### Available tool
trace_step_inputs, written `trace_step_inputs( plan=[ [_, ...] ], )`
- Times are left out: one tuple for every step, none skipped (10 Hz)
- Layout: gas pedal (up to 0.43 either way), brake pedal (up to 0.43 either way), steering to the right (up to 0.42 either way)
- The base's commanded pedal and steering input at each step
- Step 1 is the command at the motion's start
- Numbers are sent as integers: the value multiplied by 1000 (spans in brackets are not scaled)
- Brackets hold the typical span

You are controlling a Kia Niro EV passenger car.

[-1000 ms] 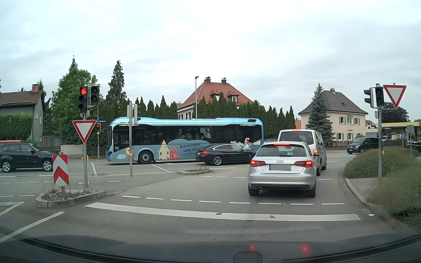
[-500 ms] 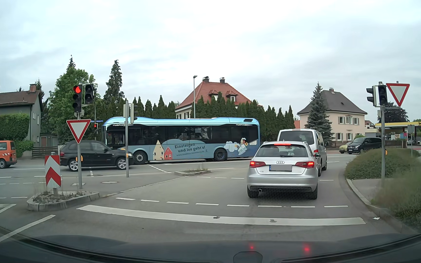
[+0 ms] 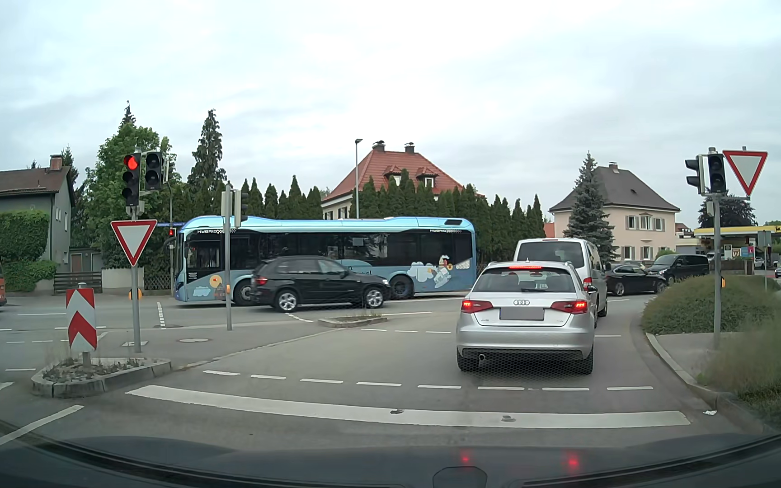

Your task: Follow the waypoints while adhering to traffic rules and regulations

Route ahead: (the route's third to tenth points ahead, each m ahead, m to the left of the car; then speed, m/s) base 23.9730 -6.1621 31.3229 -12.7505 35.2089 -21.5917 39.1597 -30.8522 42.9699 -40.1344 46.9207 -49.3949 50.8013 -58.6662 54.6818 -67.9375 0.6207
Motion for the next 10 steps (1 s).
trace_step_inputs(
  plan=[
    [0, 140, 61],
    [0, 140, 61],
    [0, 140, 62],
    [0, 140, 61],
    [0, 140, 61],
    [0, 140, 62],
    [0, 140, 62],
    [0, 140, 62],
    [0, 140, 62],
    [0, 140, 62]
  ],
)
